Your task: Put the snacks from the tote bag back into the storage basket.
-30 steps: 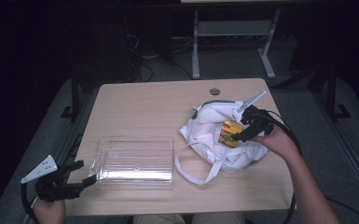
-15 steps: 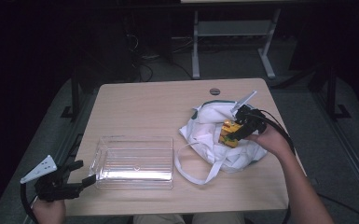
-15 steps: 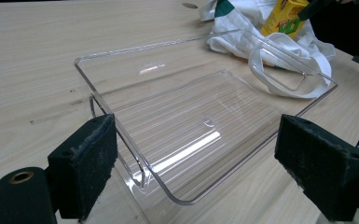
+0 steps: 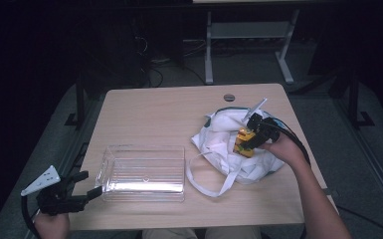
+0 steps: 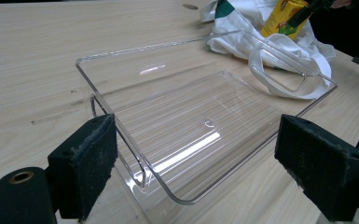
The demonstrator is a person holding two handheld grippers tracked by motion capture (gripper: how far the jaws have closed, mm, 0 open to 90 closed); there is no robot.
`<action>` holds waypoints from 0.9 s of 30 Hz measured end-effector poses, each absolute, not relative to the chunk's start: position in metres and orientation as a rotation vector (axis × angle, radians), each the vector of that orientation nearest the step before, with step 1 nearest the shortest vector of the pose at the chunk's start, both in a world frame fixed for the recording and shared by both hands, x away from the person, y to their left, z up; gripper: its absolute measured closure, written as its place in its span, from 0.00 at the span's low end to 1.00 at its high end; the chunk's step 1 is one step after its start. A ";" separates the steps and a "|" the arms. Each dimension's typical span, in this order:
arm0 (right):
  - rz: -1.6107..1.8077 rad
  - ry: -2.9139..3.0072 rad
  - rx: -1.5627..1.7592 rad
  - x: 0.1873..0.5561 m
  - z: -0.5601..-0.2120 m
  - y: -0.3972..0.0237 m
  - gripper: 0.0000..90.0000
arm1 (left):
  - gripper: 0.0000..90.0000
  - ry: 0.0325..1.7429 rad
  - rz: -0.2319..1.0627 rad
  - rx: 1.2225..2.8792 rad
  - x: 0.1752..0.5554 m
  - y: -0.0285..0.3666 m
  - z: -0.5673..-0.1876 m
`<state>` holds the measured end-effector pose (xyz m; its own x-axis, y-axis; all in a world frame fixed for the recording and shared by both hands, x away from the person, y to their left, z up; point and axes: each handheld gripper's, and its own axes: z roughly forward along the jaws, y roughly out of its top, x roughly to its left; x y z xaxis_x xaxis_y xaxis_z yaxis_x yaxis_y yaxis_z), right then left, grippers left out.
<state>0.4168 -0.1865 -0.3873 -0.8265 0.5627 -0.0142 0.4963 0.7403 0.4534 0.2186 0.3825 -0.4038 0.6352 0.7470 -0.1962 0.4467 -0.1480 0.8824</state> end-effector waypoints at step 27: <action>0.670 2.751 0.828 0.416 -0.375 -0.187 0.57 | 0.14 0.966 0.353 1.785 0.219 0.382 -0.404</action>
<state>0.4159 -0.1875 -0.3747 -0.8257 0.5618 -0.0516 0.4751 0.7418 0.4733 0.2189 0.3823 -0.4041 0.6337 0.7483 -0.1960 0.4461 -0.1465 0.8829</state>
